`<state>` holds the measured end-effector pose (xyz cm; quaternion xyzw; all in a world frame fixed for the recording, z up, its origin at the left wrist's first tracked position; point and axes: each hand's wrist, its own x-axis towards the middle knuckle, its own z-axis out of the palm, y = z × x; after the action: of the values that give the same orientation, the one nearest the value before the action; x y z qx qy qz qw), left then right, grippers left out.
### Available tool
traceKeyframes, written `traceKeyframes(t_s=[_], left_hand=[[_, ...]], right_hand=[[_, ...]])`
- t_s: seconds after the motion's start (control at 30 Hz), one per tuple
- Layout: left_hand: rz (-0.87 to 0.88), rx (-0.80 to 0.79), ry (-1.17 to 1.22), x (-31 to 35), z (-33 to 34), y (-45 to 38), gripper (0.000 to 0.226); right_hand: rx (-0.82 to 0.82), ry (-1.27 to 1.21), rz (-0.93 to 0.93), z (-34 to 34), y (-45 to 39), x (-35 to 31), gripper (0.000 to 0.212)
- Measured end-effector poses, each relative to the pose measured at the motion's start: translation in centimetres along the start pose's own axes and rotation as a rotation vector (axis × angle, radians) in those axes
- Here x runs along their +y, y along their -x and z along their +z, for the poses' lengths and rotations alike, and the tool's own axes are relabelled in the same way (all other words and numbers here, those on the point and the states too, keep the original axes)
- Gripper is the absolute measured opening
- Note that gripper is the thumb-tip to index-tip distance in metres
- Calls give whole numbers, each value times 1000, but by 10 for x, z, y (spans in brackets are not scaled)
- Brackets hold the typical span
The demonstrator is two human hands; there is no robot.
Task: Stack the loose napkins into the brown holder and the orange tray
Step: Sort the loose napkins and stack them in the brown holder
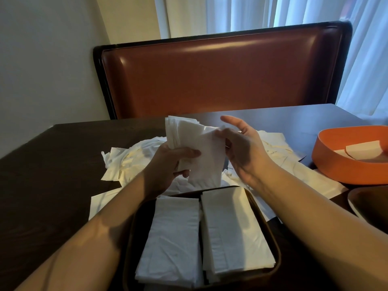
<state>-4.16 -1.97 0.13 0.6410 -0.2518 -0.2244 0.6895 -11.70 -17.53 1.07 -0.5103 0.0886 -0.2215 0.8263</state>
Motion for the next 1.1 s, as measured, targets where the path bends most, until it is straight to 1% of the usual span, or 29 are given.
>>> traceKeyframes(t_s=[0.07,0.17,0.23,0.37,0.43,0.5,0.63,0.67,0.7,0.77,0.83,0.97,1.1], left_hand=[[-12,-2,-2,0,0,1,29],[-17,-25,-13,1,0,1,30],[-24,-42,-7,3,2,2,26],[-36,-15,73,0,1,0,22],[-47,-37,103,2,1,3,18],[-34,-30,35,3,-1,7,15],[3,11,39,5,1,10,10],[17,30,60,6,3,10,13],[50,46,62,5,4,7,20],[95,81,39,5,7,4,27],[132,103,44,1,7,1,30],[113,138,51,0,5,-1,32],[84,84,38,2,4,1,33]], right_hand=[[3,12,10,0,0,-1,38],[-14,4,41,-1,0,0,42],[-21,-8,16,-2,-1,1,44],[-25,-4,-25,-6,-4,-3,41],[-27,-11,-35,-7,-5,-3,41],[-19,-11,-63,-6,-5,-2,40],[1,148,-175,0,-4,-1,39],[0,191,-216,2,-3,-1,39],[-5,225,-255,3,-2,-1,39],[-25,245,-301,4,0,1,39],[-34,226,-301,3,0,2,39],[-29,209,-265,2,-2,1,39],[-28,176,-158,4,-4,0,40]])
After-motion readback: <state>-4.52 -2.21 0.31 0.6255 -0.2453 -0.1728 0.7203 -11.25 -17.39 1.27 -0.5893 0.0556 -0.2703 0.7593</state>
